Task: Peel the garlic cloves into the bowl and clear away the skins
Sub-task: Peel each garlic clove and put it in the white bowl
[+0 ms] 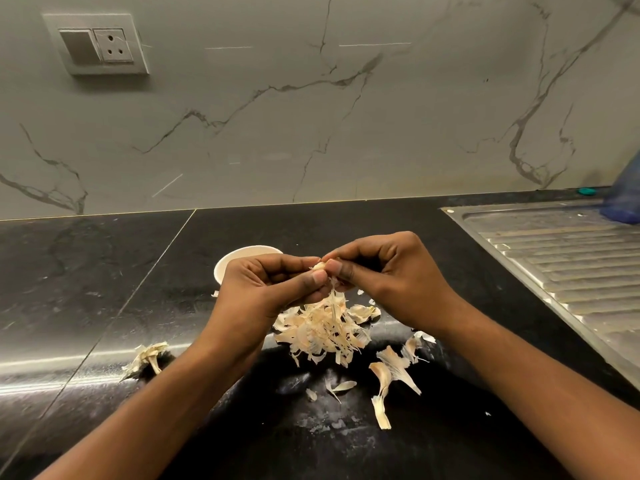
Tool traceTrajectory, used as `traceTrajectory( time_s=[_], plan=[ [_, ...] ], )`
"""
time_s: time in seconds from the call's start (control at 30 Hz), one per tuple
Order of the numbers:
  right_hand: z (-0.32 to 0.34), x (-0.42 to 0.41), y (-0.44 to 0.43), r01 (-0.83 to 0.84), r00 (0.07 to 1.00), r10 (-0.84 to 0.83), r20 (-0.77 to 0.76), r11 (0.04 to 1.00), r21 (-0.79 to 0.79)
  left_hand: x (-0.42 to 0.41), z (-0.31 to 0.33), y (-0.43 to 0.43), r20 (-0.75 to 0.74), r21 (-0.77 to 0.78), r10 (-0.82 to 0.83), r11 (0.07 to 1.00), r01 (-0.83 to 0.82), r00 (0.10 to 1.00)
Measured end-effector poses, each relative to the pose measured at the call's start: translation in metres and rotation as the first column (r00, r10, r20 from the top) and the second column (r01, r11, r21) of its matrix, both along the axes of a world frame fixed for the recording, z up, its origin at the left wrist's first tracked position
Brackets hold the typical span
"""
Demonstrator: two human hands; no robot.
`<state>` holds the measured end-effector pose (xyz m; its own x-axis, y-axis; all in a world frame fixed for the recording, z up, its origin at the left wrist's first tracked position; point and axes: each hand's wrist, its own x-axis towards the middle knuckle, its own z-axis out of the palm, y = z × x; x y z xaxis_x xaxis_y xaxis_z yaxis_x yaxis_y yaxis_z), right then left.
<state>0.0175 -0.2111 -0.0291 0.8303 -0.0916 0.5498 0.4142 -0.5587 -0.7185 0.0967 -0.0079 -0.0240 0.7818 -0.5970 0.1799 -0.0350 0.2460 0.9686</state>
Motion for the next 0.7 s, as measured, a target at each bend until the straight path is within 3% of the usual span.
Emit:
traceTrajectory(
  time_s=[0.3, 0.47, 0.7],
  plan=[
    [0.0031, 0.0014, 0.0033, -0.018, 0.999, 0.023, -0.032, 0.989, 0.146, 0.0029, 0.0036, 0.0006, -0.130, -0.058, -0.041, 0.998, 0.034, 0.991],
    [0.0085, -0.0035, -0.0014, 0.003, 0.999, 0.010, -0.051, 0.971, 0.239, 0.0026, 0.0043, 0.0007, -0.130, -0.060, -0.026, 0.998, 0.018, 0.991],
    [0.0081, -0.0053, 0.0006, -0.050, 0.992, 0.060, -0.107, 0.994, 0.096, 0.0007, 0.0022, 0.0012, -0.062, -0.004, -0.020, 1.000, 0.020, 0.998]
  ],
)
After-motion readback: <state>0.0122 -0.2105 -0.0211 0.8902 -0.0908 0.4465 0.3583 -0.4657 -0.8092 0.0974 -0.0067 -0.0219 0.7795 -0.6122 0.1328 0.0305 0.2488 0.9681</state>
